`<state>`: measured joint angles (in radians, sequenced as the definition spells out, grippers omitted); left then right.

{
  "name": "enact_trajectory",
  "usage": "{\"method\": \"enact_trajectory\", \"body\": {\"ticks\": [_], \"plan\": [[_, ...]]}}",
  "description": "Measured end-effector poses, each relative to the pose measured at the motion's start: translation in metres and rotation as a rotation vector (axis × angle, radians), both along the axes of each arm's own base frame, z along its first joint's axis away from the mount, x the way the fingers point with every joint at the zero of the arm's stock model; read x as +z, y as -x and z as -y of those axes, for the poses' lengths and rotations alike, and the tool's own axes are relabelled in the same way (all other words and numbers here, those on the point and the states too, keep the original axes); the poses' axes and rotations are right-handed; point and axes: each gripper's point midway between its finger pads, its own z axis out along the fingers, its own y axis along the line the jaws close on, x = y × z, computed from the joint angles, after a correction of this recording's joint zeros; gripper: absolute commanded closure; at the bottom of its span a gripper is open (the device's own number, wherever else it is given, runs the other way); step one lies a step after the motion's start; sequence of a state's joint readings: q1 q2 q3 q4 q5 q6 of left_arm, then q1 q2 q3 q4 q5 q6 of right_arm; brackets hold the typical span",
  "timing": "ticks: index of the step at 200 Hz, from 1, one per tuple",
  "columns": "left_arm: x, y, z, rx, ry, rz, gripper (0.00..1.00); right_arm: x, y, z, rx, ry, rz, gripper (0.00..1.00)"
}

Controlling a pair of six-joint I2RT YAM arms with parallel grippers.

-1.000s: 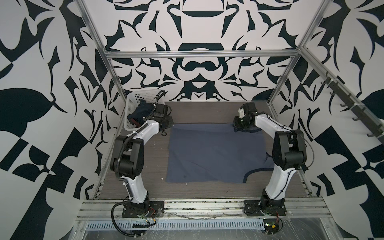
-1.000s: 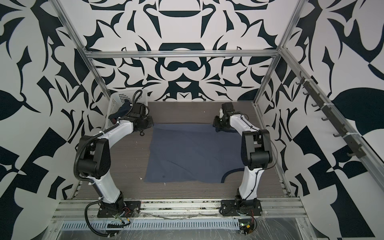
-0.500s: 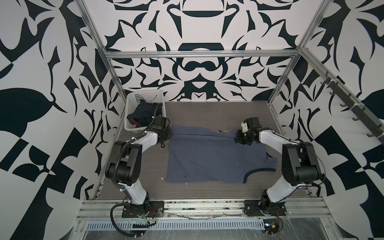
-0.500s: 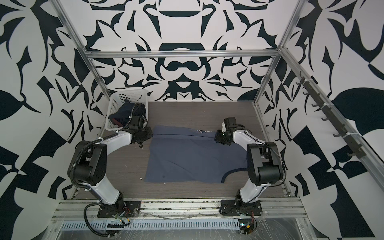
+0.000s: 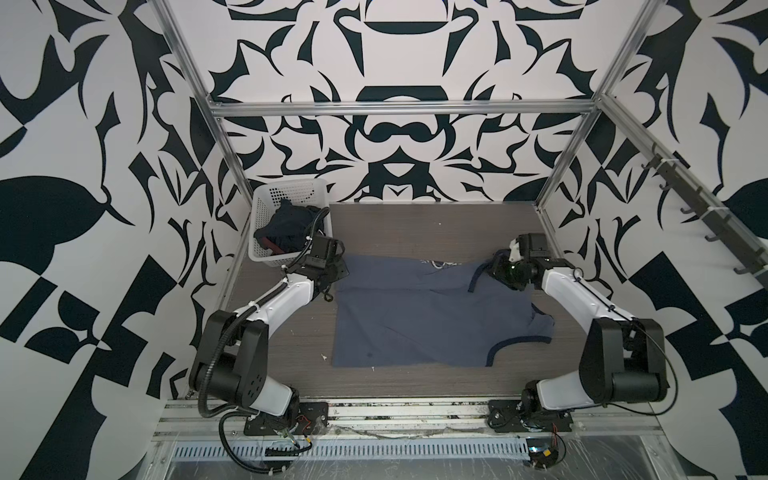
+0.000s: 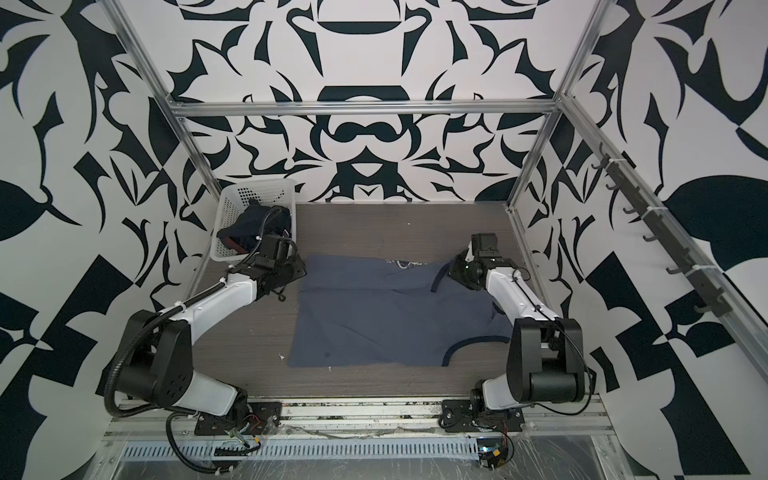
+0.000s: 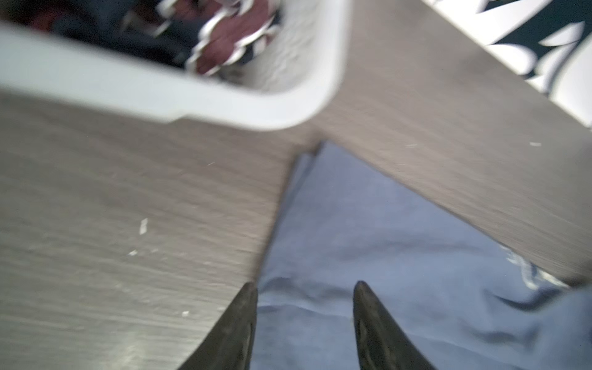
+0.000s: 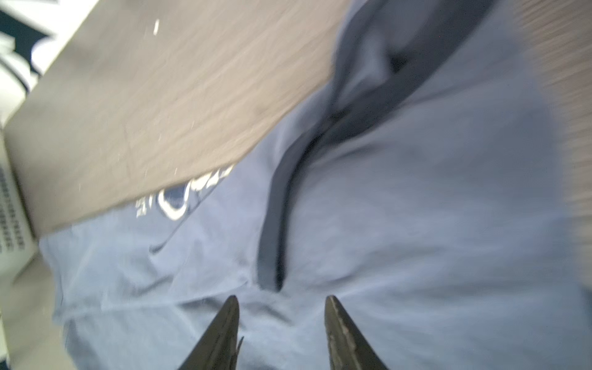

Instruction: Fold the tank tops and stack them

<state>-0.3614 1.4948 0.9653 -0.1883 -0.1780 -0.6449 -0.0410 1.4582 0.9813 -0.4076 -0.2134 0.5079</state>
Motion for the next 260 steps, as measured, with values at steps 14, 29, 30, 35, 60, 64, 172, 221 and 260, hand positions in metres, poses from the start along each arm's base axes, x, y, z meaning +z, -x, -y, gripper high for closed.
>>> {"method": "enact_trajectory", "body": {"ticks": [14, 29, 30, 35, 60, 64, 172, 221, 260], "plan": [[0.017, -0.013, 0.023, -0.055, 0.014, 0.038, 0.47, 0.006, -0.012, 0.016, -0.052, 0.027, 0.005, 0.53], [0.021, -0.029, 0.048, -0.113, 0.025, 0.044, 0.47, 0.009, -0.028, 0.031, -0.099, 0.054, 0.002, 0.52], [0.02, -0.031, 0.051, -0.118, 0.024, 0.042, 0.47, 0.009, -0.03, 0.033, -0.104, 0.057, 0.001, 0.52], [0.017, -0.036, 0.059, -0.134, 0.028, 0.036, 0.47, 0.009, -0.036, 0.038, -0.12, 0.065, -0.001, 0.52], [-0.018, -0.055, 0.088, -0.194, 0.032, -0.039, 0.47, -0.004, -0.063, 0.061, -0.19, 0.077, -0.035, 0.52], [-0.026, -0.056, 0.091, -0.2, 0.031, -0.056, 0.47, -0.008, -0.068, 0.065, -0.2, 0.076, -0.045, 0.52], [-0.095, -0.052, 0.085, -0.171, -0.019, -0.209, 0.46, -0.073, -0.143, 0.089, -0.271, 0.033, -0.163, 0.57], [-0.096, -0.058, 0.076, -0.103, -0.013, -0.184, 0.45, -0.085, -0.14, 0.087, -0.301, 0.005, -0.196, 0.9], [-0.097, -0.061, 0.056, -0.006, -0.029, -0.157, 0.45, -0.074, -0.153, 0.085, -0.293, -0.018, -0.148, 1.0]]}}
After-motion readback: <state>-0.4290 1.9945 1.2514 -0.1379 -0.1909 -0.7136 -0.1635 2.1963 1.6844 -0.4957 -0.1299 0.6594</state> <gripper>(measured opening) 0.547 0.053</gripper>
